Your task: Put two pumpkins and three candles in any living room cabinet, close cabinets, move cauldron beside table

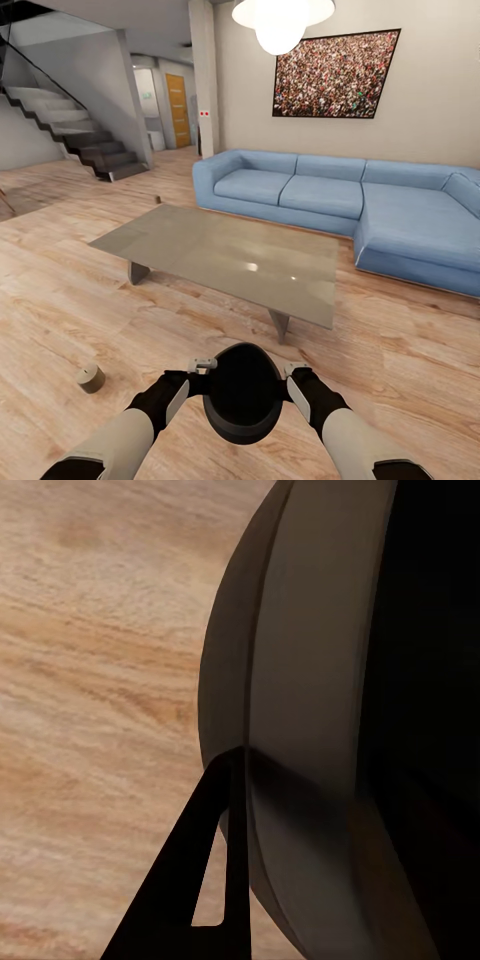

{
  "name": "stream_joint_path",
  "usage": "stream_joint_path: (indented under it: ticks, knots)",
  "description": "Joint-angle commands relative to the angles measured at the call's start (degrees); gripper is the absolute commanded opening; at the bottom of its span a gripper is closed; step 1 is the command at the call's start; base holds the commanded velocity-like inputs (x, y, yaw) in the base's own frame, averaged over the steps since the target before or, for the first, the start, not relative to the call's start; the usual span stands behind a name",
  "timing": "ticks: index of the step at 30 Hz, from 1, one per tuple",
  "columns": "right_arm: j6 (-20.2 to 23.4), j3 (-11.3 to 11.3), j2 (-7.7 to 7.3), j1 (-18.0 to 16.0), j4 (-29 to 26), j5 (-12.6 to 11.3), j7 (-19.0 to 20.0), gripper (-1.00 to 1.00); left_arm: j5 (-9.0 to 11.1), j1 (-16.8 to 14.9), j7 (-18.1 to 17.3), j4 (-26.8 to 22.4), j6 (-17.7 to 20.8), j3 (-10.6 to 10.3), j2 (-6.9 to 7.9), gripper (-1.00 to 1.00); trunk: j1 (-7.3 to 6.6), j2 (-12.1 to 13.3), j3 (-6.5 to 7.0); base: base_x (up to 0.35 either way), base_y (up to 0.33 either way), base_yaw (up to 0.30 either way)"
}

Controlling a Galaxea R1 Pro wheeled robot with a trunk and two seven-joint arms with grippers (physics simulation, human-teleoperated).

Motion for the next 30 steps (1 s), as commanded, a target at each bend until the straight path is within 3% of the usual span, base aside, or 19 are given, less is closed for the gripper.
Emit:
stream_joint_path:
  ticks: [1, 30]
  knots:
    - [0.06, 0.1, -0.06, -0.05, -1.13, -2.01, 2.22, -1.0, 1.66, -0.01, -0.86, -0.01, 0.43, -0.1, 0.11, -1.0, -0.01, -0.03, -0.05, 0.0, 0.0, -0.005]
    - [0.13, 0.03, -0.07, -0.05, -1.21, -2.01, 2.24, -1.0, 1.66, -0.01, -0.89, -0.01, 0.43, -0.1, 0.09, -1.0, -0.01, -0.03, 0.02, 0.0, 0.0, -0.016]
